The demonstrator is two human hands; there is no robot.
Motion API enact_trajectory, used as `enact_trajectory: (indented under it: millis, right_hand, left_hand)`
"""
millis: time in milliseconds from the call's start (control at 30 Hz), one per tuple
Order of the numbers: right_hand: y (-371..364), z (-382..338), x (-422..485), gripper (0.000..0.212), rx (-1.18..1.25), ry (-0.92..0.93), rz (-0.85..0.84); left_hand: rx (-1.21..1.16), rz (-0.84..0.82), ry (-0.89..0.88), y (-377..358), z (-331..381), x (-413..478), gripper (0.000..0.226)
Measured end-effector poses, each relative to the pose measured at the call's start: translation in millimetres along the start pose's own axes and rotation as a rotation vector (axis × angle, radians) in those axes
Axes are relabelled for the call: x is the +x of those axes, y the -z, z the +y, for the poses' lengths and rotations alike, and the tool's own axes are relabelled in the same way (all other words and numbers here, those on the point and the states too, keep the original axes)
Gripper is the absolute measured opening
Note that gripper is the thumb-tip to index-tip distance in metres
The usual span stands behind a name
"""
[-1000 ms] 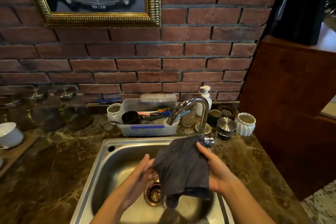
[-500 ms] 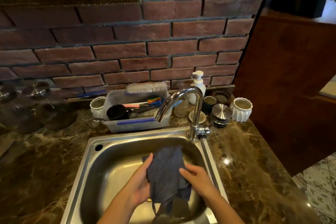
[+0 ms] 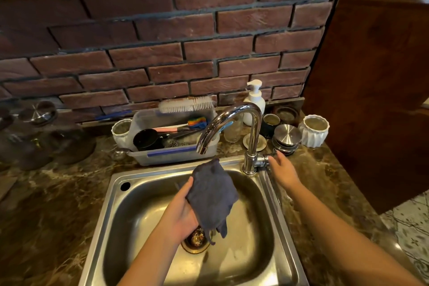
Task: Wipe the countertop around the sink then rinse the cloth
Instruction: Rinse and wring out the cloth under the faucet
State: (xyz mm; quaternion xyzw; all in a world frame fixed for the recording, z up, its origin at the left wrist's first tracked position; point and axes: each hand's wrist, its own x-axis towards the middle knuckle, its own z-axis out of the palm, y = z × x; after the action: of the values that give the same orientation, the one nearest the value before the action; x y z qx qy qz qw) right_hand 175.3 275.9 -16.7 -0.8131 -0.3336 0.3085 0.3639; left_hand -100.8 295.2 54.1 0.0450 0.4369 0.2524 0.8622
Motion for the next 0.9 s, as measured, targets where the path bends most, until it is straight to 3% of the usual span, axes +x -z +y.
enact_trajectory:
  millis: [267, 567, 700, 833, 900]
  right_hand:
    - [7.6, -7.0, 27.5, 0.031, -0.162, -0.009, 0.065]
    - [8.4, -5.3, 30.2, 0.043, -0.096, -0.092, 0.098]
    - [4.7, -0.9, 35.5, 0.041, 0.109, -0.213, 0.105]
    - [0.3, -4.3, 26.9, 0.027, 0.549, -0.369, 0.112]
    - [-7.7, -2.1, 16.7, 0.023, 0.624, -0.340, 0.186]
  left_hand:
    - [0.028, 0.007, -0.053, -9.9, 6.7, 4.3, 0.028]
    - [0.080, -0.014, -0.111, -11.1, 13.8, 3.9, 0.023]
    - [0.060, -0.024, -0.120, -10.5, 14.4, 6.2, 0.024]
    - [0.074, -0.010, -0.149, -4.6, 15.4, 11.0, 0.028]
    - [0.095, 0.013, -0.161, -1.5, 14.8, 12.6, 0.029]
